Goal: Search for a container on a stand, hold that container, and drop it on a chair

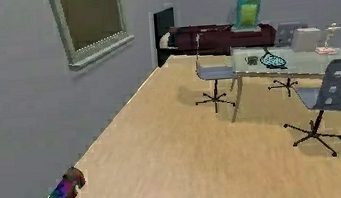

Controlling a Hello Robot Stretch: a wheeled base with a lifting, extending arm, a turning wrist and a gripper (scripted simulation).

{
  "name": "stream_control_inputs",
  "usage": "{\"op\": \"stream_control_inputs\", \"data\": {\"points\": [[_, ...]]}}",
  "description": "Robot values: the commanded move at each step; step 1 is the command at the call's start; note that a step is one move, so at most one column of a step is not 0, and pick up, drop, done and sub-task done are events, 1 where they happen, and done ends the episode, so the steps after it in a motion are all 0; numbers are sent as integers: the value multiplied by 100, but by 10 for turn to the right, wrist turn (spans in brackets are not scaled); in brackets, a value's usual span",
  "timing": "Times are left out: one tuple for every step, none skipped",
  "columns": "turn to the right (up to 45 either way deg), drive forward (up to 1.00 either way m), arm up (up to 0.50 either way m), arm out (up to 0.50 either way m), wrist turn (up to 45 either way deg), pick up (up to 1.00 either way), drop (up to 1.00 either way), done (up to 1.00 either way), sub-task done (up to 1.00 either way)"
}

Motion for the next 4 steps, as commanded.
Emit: {"op": "stream_control_inputs", "data": {"points": [[-450,0,0,0,0,0,0,0,0],[-450,0,0,0,0,0,0,0,0],[-450,0,0,0,0,0,0,0,0],[-120,0,0,0,0,0,0,0,0]]}}
